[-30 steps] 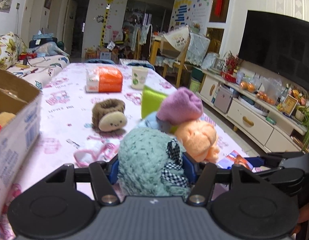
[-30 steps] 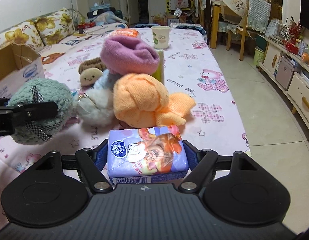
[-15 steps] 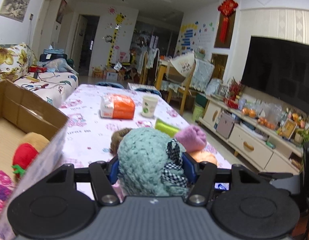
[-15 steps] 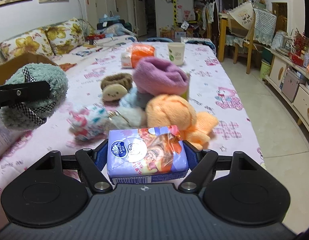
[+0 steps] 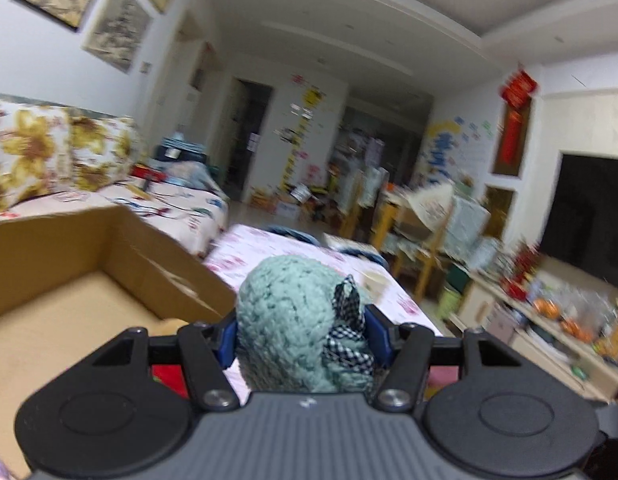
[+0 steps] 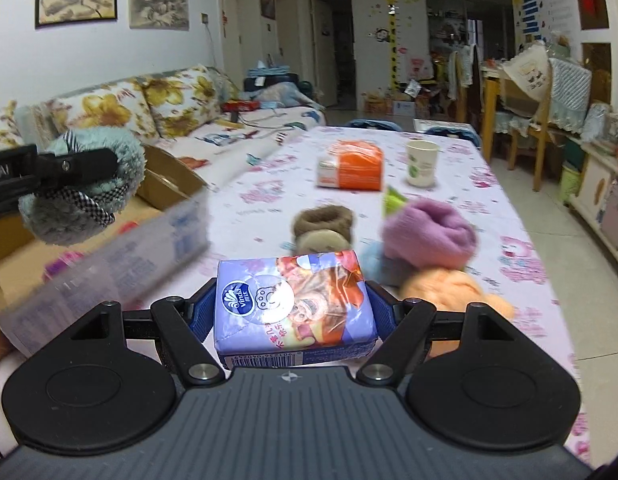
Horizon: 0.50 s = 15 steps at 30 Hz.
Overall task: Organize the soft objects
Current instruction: 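Place the teal ball in the box with left while right drops the tissue pack in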
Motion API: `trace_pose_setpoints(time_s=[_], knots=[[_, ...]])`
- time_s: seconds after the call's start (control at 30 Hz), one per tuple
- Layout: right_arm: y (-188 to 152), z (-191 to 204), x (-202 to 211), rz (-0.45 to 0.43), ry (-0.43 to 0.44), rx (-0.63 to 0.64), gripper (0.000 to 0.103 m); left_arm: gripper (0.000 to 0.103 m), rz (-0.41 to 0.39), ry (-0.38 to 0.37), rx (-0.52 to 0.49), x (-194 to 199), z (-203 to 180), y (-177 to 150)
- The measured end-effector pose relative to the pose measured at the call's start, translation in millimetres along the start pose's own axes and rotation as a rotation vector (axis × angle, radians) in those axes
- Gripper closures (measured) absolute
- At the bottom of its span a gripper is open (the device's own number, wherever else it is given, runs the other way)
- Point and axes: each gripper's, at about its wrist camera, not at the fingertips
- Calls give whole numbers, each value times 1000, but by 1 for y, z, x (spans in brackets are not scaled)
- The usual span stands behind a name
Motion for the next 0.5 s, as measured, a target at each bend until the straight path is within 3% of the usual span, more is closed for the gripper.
trace_pose_setpoints(time_s=[0.27,0.5], knots=[[38,53,-29,-59,152,-6,9,42,-70,261,92,6,40,11],[59,100,-76,-44,259,22,9,41,-57,482,161,8,71,14]])
Point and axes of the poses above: each gripper's, at about its wrist camera, not at the fingertips, and x roughly against the way its jaws point, z to its left, y to its top, and after that the axes turned 2 degrees about -x, right-handed
